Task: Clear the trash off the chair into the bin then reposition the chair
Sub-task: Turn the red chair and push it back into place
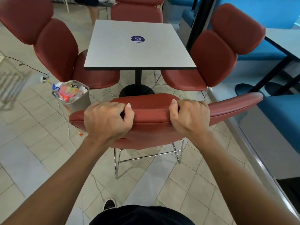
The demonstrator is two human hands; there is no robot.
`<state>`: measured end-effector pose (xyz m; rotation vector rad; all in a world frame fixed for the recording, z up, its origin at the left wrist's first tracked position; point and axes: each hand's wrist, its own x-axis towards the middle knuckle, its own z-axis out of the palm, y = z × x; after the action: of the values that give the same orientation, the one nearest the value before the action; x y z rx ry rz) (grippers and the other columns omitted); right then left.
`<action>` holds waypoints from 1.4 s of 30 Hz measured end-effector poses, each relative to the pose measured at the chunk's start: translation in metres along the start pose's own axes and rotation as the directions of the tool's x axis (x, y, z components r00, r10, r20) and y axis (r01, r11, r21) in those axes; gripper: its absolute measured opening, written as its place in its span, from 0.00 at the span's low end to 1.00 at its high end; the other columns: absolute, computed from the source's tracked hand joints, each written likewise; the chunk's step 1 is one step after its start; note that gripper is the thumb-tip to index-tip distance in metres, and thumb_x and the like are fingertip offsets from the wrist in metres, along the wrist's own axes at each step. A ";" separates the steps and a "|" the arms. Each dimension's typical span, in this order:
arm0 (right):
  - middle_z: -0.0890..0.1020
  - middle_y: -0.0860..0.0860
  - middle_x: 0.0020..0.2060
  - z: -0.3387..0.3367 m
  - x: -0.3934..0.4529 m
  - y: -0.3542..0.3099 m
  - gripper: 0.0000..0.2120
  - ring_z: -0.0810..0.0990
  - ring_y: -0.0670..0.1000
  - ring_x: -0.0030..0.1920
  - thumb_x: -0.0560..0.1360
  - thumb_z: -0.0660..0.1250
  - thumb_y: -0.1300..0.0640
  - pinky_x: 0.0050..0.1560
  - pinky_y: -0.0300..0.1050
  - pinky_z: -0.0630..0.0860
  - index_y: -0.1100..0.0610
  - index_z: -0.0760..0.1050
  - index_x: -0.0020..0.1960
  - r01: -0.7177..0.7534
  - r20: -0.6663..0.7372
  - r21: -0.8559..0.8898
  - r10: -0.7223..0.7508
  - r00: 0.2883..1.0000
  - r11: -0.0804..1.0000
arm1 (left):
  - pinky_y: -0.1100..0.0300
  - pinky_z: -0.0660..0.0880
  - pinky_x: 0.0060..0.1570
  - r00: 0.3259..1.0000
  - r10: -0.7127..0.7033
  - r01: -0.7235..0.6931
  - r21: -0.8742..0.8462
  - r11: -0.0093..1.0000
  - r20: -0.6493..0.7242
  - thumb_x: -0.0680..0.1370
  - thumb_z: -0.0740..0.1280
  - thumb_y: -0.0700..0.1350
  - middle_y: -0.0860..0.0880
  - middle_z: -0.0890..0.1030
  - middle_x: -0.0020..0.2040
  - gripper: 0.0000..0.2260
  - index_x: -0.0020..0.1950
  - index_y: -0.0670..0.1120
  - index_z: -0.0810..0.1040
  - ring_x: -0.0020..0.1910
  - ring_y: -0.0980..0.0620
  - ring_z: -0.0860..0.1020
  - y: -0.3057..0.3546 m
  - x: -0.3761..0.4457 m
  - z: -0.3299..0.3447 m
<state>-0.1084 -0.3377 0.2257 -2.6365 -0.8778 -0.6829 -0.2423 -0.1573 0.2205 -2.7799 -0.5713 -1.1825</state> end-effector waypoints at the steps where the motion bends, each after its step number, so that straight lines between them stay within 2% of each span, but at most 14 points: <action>1: 0.77 0.49 0.26 0.001 0.002 -0.003 0.21 0.73 0.53 0.29 0.76 0.50 0.48 0.48 0.49 0.70 0.53 0.68 0.28 -0.008 0.018 0.005 0.008 1.000 1.000 | 0.61 0.58 0.31 1.000 -0.005 0.005 0.001 1.000 -0.002 0.75 0.62 0.48 0.49 0.73 0.23 0.17 0.26 0.46 0.72 0.23 0.45 0.72 -0.003 0.003 0.002; 8: 0.76 0.49 0.25 0.010 0.017 -0.015 0.21 0.73 0.53 0.29 0.75 0.51 0.47 0.46 0.49 0.71 0.53 0.66 0.27 -0.035 0.028 0.032 0.034 0.999 0.999 | 0.61 0.59 0.31 0.999 -0.017 0.014 -0.056 0.998 -0.040 0.74 0.62 0.48 0.49 0.72 0.22 0.16 0.26 0.46 0.72 0.23 0.46 0.70 -0.024 0.017 0.018; 15: 0.70 0.49 0.21 0.020 0.034 -0.026 0.20 0.66 0.53 0.24 0.73 0.57 0.48 0.32 0.42 0.65 0.54 0.63 0.25 -0.030 -0.055 0.047 0.032 0.998 0.998 | 0.61 0.59 0.31 0.999 -0.016 0.014 -0.077 0.997 -0.037 0.74 0.62 0.47 0.50 0.71 0.23 0.15 0.27 0.46 0.71 0.24 0.49 0.67 -0.042 0.033 0.032; 20: 0.71 0.49 0.22 0.028 0.046 -0.026 0.18 0.65 0.51 0.24 0.71 0.57 0.48 0.29 0.40 0.62 0.54 0.62 0.26 -0.025 -0.073 0.034 0.027 0.997 0.999 | 0.60 0.60 0.33 0.999 -0.043 0.040 -0.092 0.995 -0.031 0.73 0.63 0.47 0.49 0.72 0.23 0.15 0.27 0.46 0.72 0.24 0.48 0.68 -0.044 0.043 0.040; 25: 0.71 0.48 0.21 0.033 0.057 -0.025 0.17 0.63 0.49 0.24 0.71 0.57 0.48 0.31 0.38 0.58 0.53 0.61 0.26 -0.009 -0.122 0.033 0.013 0.992 0.999 | 0.57 0.65 0.33 0.998 -0.060 0.059 -0.091 0.994 -0.015 0.74 0.63 0.48 0.49 0.74 0.24 0.16 0.27 0.45 0.74 0.25 0.47 0.71 -0.046 0.052 0.047; 28: 0.71 0.49 0.21 0.034 0.058 -0.033 0.17 0.64 0.50 0.24 0.71 0.58 0.48 0.31 0.38 0.57 0.53 0.61 0.26 -0.016 -0.107 0.034 0.019 0.994 0.999 | 0.55 0.69 0.33 0.997 -0.068 0.073 -0.120 0.990 0.044 0.75 0.61 0.49 0.49 0.75 0.25 0.17 0.28 0.45 0.75 0.26 0.47 0.72 -0.054 0.055 0.046; 32: 0.68 0.48 0.21 0.033 0.046 -0.034 0.18 0.62 0.50 0.23 0.71 0.58 0.48 0.30 0.38 0.53 0.54 0.61 0.26 0.016 -0.117 0.037 -0.012 0.993 0.999 | 0.55 0.67 0.33 0.998 -0.059 0.063 -0.145 0.987 0.030 0.75 0.63 0.49 0.48 0.72 0.22 0.18 0.25 0.45 0.71 0.24 0.46 0.70 -0.054 0.045 0.040; 34: 0.68 0.48 0.22 0.029 0.041 -0.033 0.19 0.63 0.50 0.23 0.72 0.58 0.48 0.28 0.38 0.50 0.55 0.64 0.25 0.028 -0.091 0.037 -0.025 0.996 0.999 | 0.56 0.67 0.34 0.997 -0.076 0.079 -0.166 0.983 0.021 0.75 0.63 0.48 0.49 0.71 0.22 0.19 0.24 0.45 0.70 0.24 0.47 0.69 -0.053 0.038 0.035; 38: 0.69 0.49 0.21 0.024 0.020 -0.032 0.18 0.66 0.51 0.23 0.70 0.59 0.50 0.31 0.39 0.54 0.56 0.68 0.25 0.028 -0.104 0.039 -0.024 0.994 0.999 | 0.53 0.67 0.32 0.997 -0.076 0.079 -0.203 0.976 0.025 0.75 0.64 0.47 0.50 0.68 0.21 0.20 0.24 0.47 0.66 0.24 0.50 0.64 -0.047 0.021 0.023; 40: 0.69 0.49 0.21 0.024 0.015 -0.029 0.17 0.66 0.51 0.23 0.70 0.60 0.50 0.31 0.39 0.55 0.56 0.67 0.25 0.047 -0.124 0.051 -0.041 0.991 0.998 | 0.53 0.67 0.31 0.997 -0.073 0.075 -0.200 0.977 0.018 0.75 0.64 0.47 0.51 0.68 0.21 0.19 0.24 0.47 0.65 0.24 0.51 0.64 -0.045 0.015 0.022; 42: 0.68 0.49 0.21 0.026 0.024 -0.029 0.18 0.66 0.51 0.23 0.70 0.59 0.49 0.29 0.39 0.51 0.56 0.64 0.25 0.049 -0.091 0.048 -0.045 0.995 0.998 | 0.54 0.67 0.32 0.995 -0.092 0.098 -0.197 0.976 0.039 0.76 0.64 0.47 0.50 0.69 0.21 0.20 0.24 0.46 0.67 0.23 0.49 0.66 -0.046 0.023 0.026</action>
<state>-0.1002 -0.2933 0.2198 -2.5269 -0.9214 -0.7744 -0.2265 -0.1023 0.2143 -2.9709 -0.6283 -1.2861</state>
